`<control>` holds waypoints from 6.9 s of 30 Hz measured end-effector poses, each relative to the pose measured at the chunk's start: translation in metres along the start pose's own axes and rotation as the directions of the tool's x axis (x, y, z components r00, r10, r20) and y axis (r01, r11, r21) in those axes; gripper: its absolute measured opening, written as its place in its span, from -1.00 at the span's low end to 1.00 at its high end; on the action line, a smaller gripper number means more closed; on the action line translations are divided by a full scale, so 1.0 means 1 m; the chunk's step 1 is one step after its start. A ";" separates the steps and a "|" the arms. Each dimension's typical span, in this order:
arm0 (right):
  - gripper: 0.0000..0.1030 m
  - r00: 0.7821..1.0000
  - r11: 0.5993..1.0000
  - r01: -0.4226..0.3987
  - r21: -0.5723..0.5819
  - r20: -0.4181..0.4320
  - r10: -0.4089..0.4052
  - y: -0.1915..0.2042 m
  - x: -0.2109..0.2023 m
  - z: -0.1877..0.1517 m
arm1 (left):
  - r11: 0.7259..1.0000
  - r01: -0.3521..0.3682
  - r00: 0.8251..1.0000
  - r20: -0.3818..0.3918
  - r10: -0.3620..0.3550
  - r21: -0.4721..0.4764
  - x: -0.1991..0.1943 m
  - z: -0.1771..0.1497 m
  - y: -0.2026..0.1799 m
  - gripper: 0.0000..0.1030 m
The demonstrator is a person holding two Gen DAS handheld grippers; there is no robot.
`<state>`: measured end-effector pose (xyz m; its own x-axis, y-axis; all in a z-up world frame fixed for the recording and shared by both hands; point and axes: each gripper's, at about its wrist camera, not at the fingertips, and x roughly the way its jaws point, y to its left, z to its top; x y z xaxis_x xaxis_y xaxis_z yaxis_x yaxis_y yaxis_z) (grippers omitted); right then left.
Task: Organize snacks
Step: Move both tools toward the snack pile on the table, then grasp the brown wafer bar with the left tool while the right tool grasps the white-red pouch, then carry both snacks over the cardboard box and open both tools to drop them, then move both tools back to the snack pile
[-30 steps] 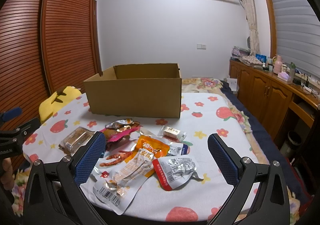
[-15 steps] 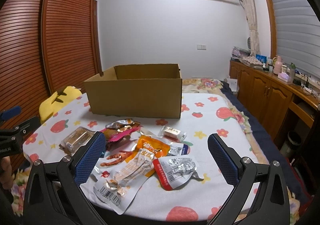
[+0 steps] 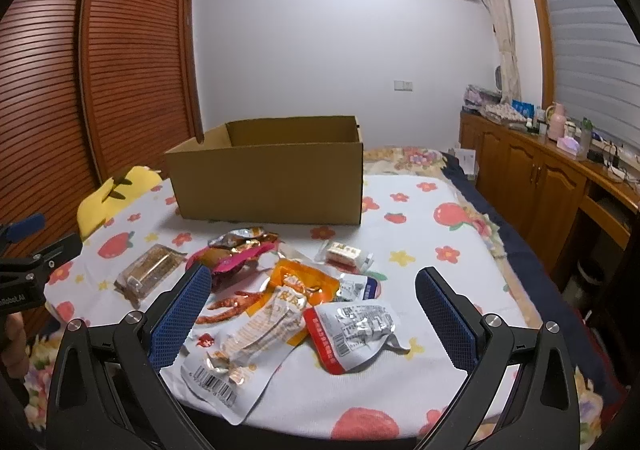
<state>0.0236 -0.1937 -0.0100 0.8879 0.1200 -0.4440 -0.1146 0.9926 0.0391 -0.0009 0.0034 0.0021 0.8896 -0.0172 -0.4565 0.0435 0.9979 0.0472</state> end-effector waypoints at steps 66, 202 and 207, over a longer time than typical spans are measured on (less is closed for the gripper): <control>0.65 0.920 0.978 -0.158 -0.136 -0.379 0.096 -0.044 0.115 -0.033 | 0.963 0.271 0.874 -0.420 -0.247 -0.002 0.154 -0.008 0.017 -0.16; 0.20 0.975 0.988 -0.155 -0.010 -0.162 0.152 -0.023 0.097 0.069 | 0.919 0.386 0.917 -0.140 -0.373 0.080 0.135 0.079 -0.003 0.68; 0.25 0.973 0.992 -0.126 0.029 -0.190 0.129 -0.019 0.084 0.036 | 0.904 0.417 0.901 -0.178 -0.397 0.097 0.125 0.054 -0.012 0.68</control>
<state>0.1170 -0.2016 -0.0156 0.7649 0.2419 -0.5970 -0.2127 0.9697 0.1204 0.1345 -0.0136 -0.0076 0.7029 -0.4002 -0.5880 0.4543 0.8887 -0.0618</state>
